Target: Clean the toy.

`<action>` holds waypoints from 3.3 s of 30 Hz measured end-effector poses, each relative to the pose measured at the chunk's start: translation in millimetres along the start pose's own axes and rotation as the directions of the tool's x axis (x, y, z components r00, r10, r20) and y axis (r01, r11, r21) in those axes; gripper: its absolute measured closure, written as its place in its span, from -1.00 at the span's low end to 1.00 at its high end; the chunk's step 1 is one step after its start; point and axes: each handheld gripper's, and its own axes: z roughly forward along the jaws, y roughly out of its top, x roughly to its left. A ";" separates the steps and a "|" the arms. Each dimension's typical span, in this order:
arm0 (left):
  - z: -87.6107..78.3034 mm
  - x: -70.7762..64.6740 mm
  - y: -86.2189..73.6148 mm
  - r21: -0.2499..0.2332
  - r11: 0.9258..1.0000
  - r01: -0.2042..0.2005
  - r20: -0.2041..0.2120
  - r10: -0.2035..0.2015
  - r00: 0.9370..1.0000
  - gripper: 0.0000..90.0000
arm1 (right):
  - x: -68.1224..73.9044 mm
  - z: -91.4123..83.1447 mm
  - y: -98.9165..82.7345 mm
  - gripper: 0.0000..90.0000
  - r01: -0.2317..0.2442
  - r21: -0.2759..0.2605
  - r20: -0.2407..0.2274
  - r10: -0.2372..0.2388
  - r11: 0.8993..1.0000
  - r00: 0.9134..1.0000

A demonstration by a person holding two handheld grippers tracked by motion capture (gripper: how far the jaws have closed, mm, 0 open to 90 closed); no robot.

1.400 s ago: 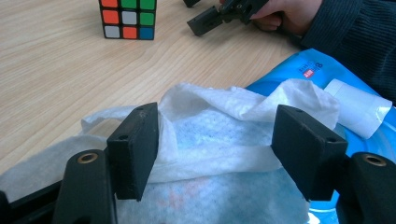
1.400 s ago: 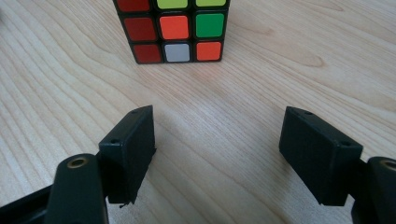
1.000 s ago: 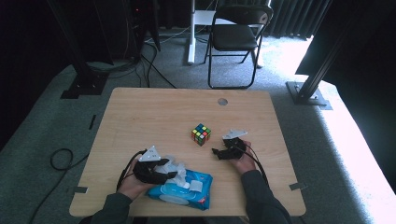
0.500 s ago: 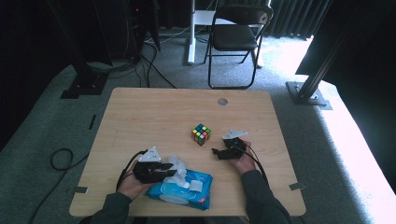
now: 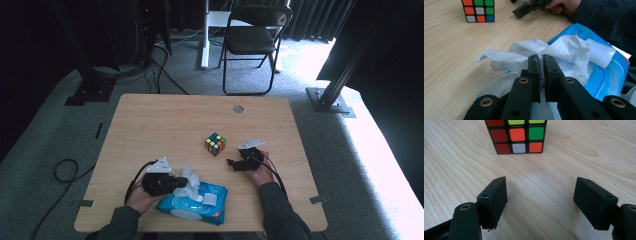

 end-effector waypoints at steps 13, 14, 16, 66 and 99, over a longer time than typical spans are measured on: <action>-8.2 8.1 1.5 -0.047 0.999 0.018 -0.169 -0.026 0.985 0.93 | 0.0 0.0 0.0 -0.41 0.000 0.000 0.000 0.000 1.000 1.000; -8.5 9.0 1.9 -0.048 0.999 0.018 -0.172 -0.026 0.985 0.93 | 0.0 0.0 0.0 -0.41 0.000 0.000 0.000 0.000 1.000 1.000; -8.5 10.4 2.5 -0.058 0.998 0.022 -0.180 -0.032 0.983 0.93 | 0.0 0.0 0.0 -0.41 0.000 0.000 0.000 0.000 1.000 1.000; -10.4 54.8 20.8 -0.129 0.990 0.063 -0.238 -0.092 0.967 0.93 | 12.4 7.2 23.0 -0.62 -0.033 -0.032 0.003 0.033 0.999 0.999; -6.3 70.9 29.5 -0.170 0.982 0.089 -0.229 -0.127 0.965 0.93 | 20.2 49.5 51.0 -0.25 0.014 -0.064 -0.010 -0.015 0.998 1.000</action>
